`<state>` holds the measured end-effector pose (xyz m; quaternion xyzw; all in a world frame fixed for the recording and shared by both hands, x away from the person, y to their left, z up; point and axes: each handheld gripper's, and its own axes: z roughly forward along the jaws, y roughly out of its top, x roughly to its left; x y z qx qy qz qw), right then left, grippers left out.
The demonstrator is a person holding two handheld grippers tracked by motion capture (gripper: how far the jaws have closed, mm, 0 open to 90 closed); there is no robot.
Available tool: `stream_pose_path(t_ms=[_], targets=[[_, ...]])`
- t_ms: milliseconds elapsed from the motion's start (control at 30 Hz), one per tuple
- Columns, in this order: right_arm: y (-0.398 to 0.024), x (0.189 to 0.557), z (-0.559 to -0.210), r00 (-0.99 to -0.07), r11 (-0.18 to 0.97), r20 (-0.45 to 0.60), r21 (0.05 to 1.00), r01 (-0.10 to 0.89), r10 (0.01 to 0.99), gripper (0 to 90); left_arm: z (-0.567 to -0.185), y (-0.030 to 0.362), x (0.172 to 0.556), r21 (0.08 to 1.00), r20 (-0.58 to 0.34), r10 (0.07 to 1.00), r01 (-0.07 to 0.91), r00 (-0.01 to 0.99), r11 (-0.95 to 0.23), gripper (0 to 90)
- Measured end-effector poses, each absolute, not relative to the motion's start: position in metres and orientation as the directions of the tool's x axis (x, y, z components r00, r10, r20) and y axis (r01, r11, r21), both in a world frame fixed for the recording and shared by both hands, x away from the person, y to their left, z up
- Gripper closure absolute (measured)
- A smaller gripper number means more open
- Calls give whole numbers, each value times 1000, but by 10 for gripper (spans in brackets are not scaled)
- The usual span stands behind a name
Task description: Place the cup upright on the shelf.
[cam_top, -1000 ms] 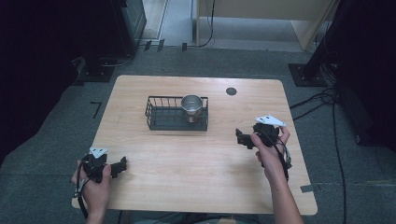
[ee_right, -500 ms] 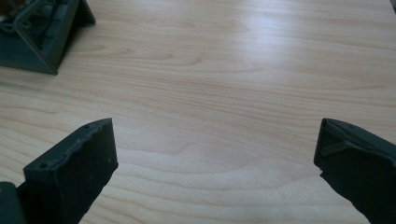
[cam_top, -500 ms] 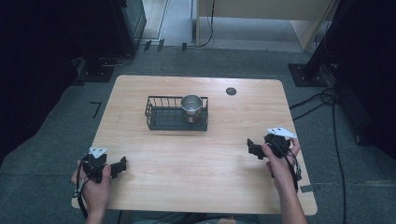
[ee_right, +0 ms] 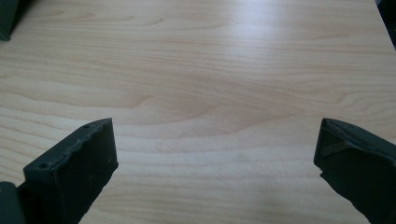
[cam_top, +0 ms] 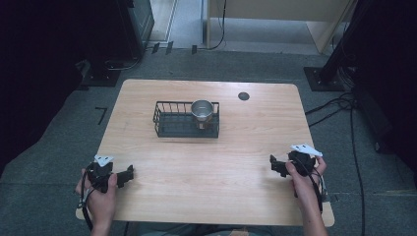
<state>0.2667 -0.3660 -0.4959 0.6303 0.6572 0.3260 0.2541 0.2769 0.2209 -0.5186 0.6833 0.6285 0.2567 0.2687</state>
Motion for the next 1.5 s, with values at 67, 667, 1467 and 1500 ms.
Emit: stream_pose_path(t_ms=[67, 667, 1467, 1500], targets=[[-369, 263, -500, -70, -12, 79, 745, 667, 994, 0, -519, 221, 277, 690, 13, 997, 721, 78, -65, 0], [-390, 230, -529, -14, -10, 27, 713, 701, 1000, 0, -519, 221, 277, 690, 14, 997, 721, 78, -66, 0], [-396, 221, -529, -40, 7, 29, 713, 701, 999, 0, -519, 221, 277, 690, 13, 997, 721, 78, -66, 0], [-396, 221, -529, -40, 8, 28, 713, 701, 999, 0, -519, 221, 277, 690, 13, 997, 721, 79, -66, 0]])
